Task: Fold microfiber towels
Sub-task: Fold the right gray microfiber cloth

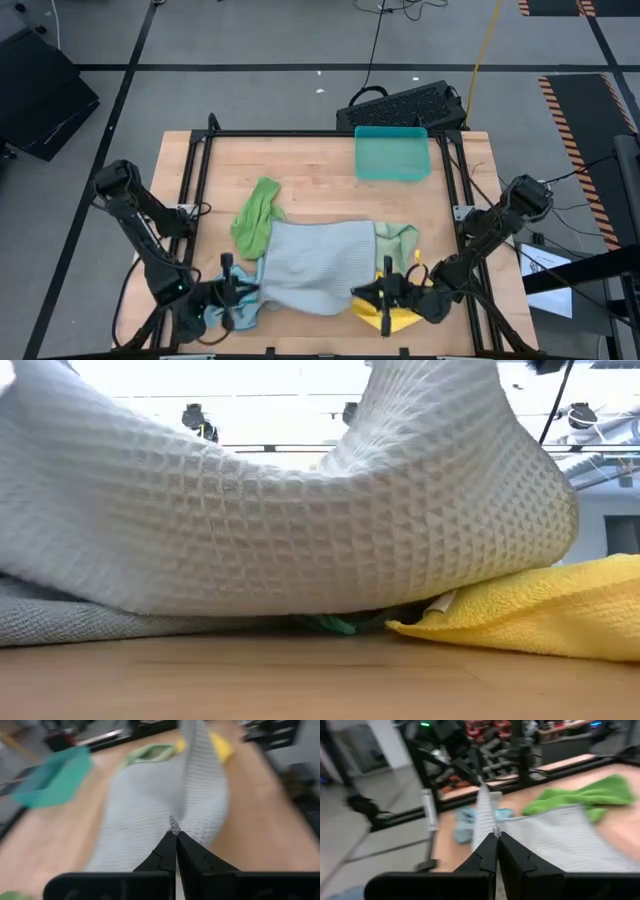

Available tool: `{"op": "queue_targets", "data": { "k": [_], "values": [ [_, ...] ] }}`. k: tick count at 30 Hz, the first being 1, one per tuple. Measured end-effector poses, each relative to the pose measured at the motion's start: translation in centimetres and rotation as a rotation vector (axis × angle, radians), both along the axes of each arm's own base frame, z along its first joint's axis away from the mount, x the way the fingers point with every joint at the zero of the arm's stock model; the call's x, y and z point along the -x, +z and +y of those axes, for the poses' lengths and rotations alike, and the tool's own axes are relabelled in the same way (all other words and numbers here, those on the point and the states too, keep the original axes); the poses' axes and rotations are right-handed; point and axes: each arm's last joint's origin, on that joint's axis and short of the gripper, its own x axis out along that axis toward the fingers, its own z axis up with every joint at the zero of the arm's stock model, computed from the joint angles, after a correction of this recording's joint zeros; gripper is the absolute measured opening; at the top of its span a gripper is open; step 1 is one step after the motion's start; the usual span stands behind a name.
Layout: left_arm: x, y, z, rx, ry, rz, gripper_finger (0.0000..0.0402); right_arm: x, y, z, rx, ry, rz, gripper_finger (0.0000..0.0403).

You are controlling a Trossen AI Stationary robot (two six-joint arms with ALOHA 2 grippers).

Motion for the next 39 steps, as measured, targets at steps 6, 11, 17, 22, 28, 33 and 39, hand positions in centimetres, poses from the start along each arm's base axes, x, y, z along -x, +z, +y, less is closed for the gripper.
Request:
{"op": "queue_targets", "data": {
  "k": [6, 11, 17, 22, 28, 33, 39],
  "values": [
    [-1.4, -0.8, 2.6, -0.080, 0.124, 0.076, 0.0009, -0.6, -0.2, -2.8, 0.032, -0.097, 0.114, 0.0006],
    [-2.7, -1.6, 4.6, -0.127, 0.187, 0.129, 0.0005, -0.9, -1.5, -4.7, 0.095, -0.165, 0.237, 0.0006],
    [-4.0, -1.8, 6.8, -0.171, 0.275, 0.168, 0.0011, -0.7, -2.8, -7.2, 0.168, -0.247, 0.410, 0.0006],
    [-4.9, -1.9, 8.5, -0.184, 0.348, 0.191, 0.0004, -0.2, -2.1, -9.2, 0.164, -0.289, 0.482, 0.0006],
    [-5.4, -1.9, 9.4, -0.179, 0.390, 0.191, 0.0010, 0.6, 1.0, -9.9, 0.043, -0.199, 0.403, 0.0006],
    [-5.7, -1.8, 9.8, -0.177, 0.426, 0.172, 0.0007, 1.5, 2.2, -10.1, -0.014, -0.148, 0.396, 0.0006],
    [-6.6, -1.7, 11.1, -0.152, 0.491, 0.153, 0.0006, 1.8, 0.9, -11.5, 0.034, -0.206, 0.475, 0.0006]
  ]
}}
